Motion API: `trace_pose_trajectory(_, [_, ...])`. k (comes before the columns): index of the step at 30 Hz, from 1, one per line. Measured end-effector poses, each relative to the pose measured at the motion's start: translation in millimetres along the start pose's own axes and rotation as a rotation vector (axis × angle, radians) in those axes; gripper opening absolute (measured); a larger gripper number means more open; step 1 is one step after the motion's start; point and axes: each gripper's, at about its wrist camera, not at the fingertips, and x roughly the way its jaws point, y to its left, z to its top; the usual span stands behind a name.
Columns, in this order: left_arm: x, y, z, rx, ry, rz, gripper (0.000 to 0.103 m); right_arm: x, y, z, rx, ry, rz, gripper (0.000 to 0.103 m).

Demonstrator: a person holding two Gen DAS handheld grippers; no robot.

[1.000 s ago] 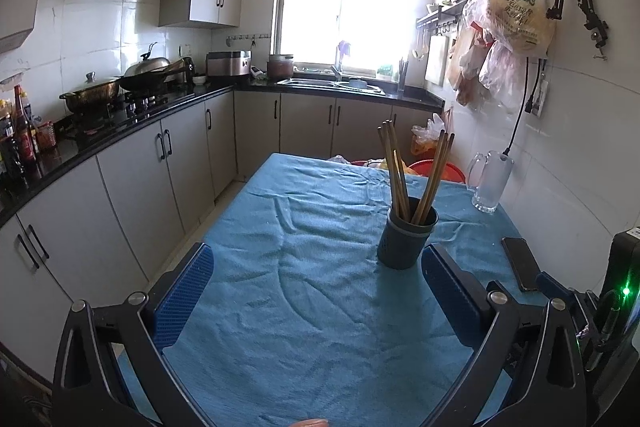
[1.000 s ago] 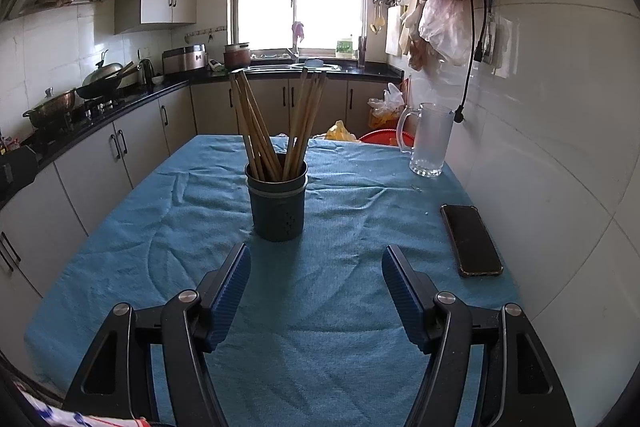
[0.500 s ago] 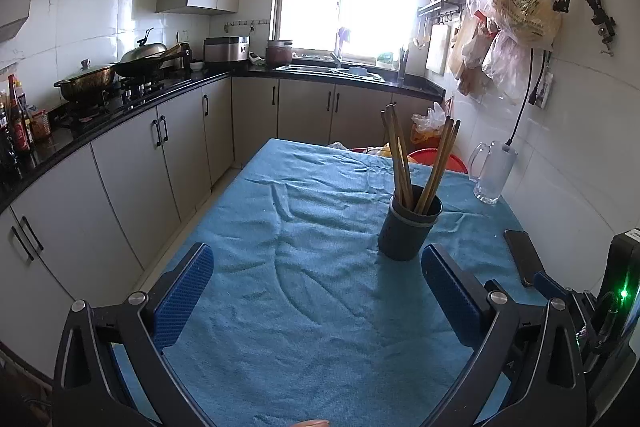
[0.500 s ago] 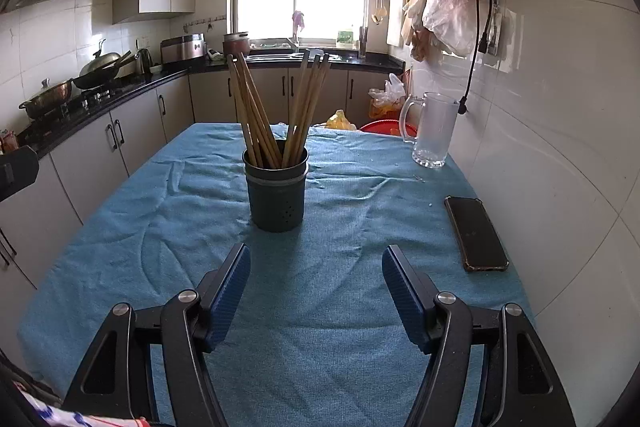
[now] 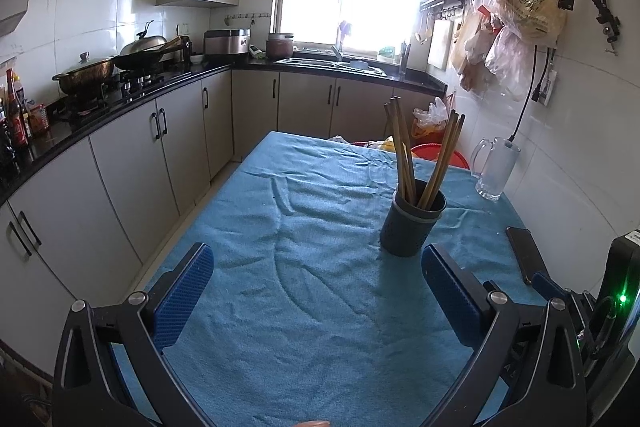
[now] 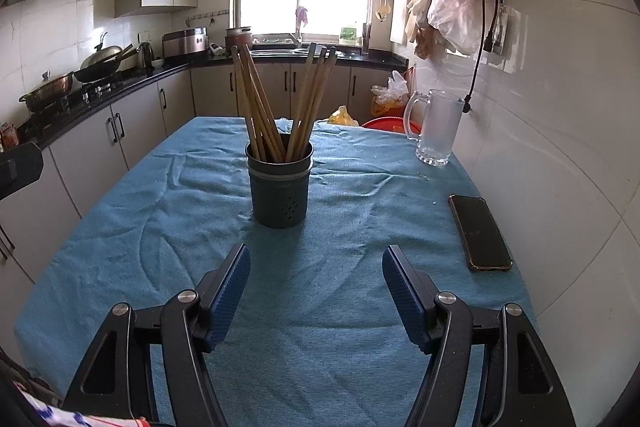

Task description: Organize utensils

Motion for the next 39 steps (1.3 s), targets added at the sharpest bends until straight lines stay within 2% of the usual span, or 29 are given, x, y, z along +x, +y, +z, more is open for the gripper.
trace_pose_trajectory(28, [9.9, -2.1, -6.6, 0.009, 0.029, -0.003, 0.103, 5.1, 2.3, -3.3, -0.008, 0.006, -0.001, 0.074])
trace_pose_trajectory(39, [20.9, -7.3, -11.2, 0.021, 0.066, -0.007, 0.103, 11.5, -4.8, -10.8, -0.002, 0.024, 0.001, 0.075])
